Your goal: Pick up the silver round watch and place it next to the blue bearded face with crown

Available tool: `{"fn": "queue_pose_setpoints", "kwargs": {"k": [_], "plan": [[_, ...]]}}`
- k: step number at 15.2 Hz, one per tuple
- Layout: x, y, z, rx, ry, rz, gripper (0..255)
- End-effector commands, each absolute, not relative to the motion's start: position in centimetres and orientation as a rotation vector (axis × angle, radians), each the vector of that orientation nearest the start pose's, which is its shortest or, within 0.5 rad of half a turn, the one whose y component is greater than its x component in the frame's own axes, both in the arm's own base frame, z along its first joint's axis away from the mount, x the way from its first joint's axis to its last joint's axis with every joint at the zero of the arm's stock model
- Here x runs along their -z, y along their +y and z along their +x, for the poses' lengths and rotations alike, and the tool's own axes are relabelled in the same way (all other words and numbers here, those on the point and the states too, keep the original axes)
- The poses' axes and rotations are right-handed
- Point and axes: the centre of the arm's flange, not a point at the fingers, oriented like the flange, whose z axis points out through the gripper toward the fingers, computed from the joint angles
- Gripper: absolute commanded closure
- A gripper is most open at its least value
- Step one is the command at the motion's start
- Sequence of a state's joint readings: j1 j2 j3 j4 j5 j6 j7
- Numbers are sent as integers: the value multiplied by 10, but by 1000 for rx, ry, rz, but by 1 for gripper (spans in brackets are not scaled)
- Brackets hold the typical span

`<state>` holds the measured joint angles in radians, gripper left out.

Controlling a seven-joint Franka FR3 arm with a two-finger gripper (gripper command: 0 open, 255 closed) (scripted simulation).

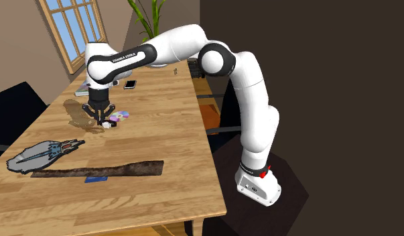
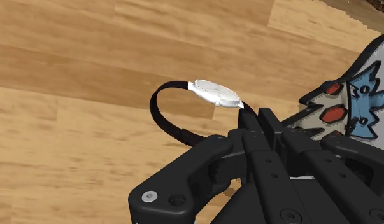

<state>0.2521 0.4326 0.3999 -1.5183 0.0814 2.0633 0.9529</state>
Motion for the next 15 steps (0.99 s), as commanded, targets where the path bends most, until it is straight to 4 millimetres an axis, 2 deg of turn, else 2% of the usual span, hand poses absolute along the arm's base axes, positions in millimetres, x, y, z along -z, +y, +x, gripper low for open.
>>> {"fn": "queue_pose_setpoints", "kwargs": {"k": [1,3,15], "plan": [[-443,411,585,-99,545,-2821,255],[-443,432,598,-99,545,-2821,255],[-380,432,598,-99,545,-2821,255]]}}
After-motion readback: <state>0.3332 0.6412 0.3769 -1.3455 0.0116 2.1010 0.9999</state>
